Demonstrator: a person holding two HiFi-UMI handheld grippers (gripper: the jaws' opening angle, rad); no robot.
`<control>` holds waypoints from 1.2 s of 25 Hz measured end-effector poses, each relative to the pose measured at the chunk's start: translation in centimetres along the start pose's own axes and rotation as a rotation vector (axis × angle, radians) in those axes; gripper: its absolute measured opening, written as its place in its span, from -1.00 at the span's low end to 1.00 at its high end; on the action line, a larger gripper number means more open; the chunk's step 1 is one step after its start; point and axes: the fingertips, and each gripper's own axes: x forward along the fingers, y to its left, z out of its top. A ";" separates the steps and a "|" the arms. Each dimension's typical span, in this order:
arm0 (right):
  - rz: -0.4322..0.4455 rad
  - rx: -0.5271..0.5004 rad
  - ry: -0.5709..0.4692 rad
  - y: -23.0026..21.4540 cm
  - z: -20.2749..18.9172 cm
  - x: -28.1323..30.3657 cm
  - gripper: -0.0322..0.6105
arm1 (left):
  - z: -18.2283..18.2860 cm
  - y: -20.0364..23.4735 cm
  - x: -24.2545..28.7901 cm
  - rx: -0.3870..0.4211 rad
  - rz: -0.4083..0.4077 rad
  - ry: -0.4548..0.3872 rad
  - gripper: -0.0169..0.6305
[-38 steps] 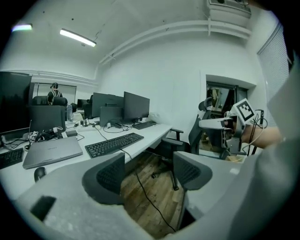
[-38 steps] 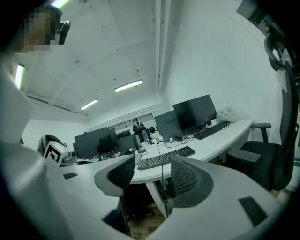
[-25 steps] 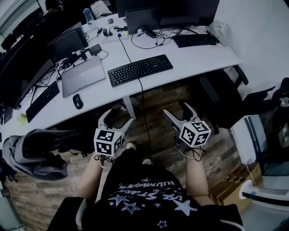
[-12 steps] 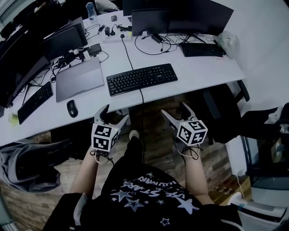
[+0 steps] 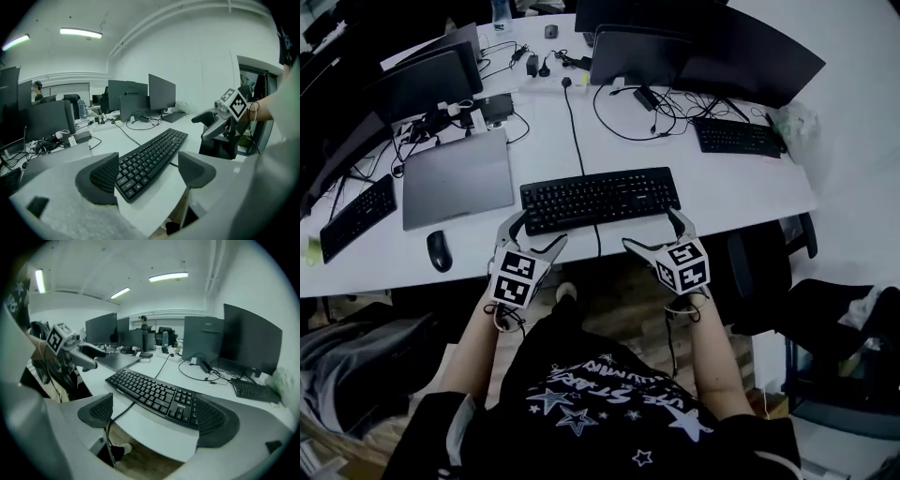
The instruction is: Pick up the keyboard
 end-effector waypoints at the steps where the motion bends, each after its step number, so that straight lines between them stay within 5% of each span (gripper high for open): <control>1: 0.021 -0.060 0.044 -0.3 0.1 1.1 0.73 | 0.4 0.7 0.6 -0.005 -0.002 0.001 0.26; 7: 0.137 -0.427 0.244 -2.0 1.4 6.7 0.79 | 0.7 4.3 3.5 -0.038 -0.004 0.015 0.26; 15: 0.344 -0.682 0.502 -3.1 -0.5 11.1 0.83 | 0.0 7.1 5.9 -0.072 -0.025 0.052 0.26; 30: 0.589 -0.832 0.742 -3.2 -3.6 15.5 0.87 | -2.0 7.0 5.5 -0.137 -0.028 0.073 0.26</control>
